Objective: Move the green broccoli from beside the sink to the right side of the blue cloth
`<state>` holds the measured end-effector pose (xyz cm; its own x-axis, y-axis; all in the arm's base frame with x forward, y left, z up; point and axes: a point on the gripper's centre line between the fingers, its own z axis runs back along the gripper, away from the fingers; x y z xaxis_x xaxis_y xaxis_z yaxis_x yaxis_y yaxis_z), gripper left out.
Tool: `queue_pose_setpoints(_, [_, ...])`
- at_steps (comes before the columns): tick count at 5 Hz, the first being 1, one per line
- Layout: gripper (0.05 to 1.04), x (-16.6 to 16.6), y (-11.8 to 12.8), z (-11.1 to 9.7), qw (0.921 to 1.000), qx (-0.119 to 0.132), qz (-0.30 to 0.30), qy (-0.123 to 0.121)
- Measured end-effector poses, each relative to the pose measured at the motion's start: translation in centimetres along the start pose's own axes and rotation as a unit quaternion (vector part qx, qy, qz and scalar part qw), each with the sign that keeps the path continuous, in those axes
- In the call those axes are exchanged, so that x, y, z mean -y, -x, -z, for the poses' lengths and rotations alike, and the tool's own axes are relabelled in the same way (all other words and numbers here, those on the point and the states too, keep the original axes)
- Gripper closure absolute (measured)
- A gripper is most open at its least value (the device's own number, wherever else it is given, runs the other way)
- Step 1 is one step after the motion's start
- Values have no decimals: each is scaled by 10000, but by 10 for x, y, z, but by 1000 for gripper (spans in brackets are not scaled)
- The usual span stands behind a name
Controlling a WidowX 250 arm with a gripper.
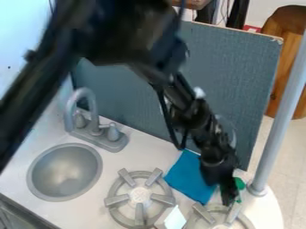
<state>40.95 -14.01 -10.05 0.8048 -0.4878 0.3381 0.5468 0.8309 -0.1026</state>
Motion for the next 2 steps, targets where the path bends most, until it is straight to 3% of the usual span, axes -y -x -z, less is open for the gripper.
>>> queue_pose_setpoints(1, [79,-16,4,-60,9996,211,-77,-162])
queue_pose_setpoints(2, [79,-28,37,-128,9983,103,-167,-556])
